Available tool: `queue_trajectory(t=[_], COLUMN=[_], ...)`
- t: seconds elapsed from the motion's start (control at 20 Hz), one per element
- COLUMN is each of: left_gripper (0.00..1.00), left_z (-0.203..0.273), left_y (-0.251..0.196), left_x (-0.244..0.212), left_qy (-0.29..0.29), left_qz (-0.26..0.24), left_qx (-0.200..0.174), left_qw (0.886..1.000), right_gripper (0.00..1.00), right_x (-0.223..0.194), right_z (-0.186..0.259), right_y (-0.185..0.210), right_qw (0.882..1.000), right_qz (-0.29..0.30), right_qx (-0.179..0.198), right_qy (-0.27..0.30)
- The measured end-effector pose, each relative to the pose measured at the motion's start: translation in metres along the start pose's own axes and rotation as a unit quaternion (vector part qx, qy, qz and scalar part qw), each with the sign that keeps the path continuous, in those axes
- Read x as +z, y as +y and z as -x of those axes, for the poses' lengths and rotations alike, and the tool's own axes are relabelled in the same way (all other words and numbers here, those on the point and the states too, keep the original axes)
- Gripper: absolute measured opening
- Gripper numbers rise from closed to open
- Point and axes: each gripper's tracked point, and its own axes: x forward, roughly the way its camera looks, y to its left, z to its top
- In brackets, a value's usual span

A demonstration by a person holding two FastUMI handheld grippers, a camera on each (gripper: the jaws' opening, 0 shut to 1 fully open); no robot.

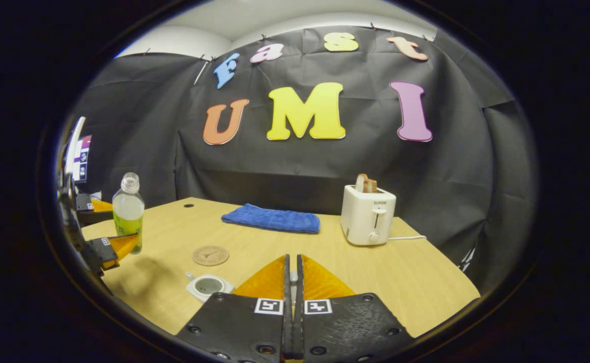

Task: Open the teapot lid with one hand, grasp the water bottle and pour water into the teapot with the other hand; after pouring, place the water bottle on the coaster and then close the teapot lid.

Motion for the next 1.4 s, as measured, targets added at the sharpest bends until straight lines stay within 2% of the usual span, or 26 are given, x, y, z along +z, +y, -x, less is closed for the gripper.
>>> queue_trajectory(t=[0.25,0.5,0.75,0.9,1.25,1.3,1.4], left_gripper=[0.72,0.72,0.72,0.71,0.70,0.72,0.72], left_z=[0.004,0.006,-0.005,-0.009,-0.016,-0.016,-0.016], left_y=[-0.016,-0.020,-0.024,-0.030,-0.031,-0.030,-0.031], left_x=[0.005,0.010,0.014,0.014,0.028,0.030,0.032], left_qy=[0.002,0.001,0.002,0.005,-0.005,-0.007,-0.010], left_qz=[-0.084,-0.211,-0.331,-0.366,-0.479,-0.494,-0.512], left_qx=[-0.013,-0.010,-0.008,-0.017,-0.001,0.001,0.002], left_qw=[0.996,0.978,0.944,0.930,0.878,0.870,0.859], right_gripper=[0.01,0.00,0.01,0.01,0.00,0.01,0.01], right_x=[-0.012,-0.015,-0.019,-0.021,-0.021,-0.022,-0.023], right_z=[0.005,0.008,0.010,0.011,0.012,0.011,0.012], right_y=[-0.011,-0.018,-0.026,-0.031,-0.036,-0.036,-0.037], right_qw=[1.000,1.000,1.000,1.000,1.000,1.000,1.000], right_qz=[-0.001,0.004,0.010,0.006,0.009,0.008,0.007], right_qx=[0.001,0.002,0.001,0.000,-0.002,-0.002,-0.001], right_qy=[0.010,0.010,0.011,0.011,0.007,0.007,0.007])
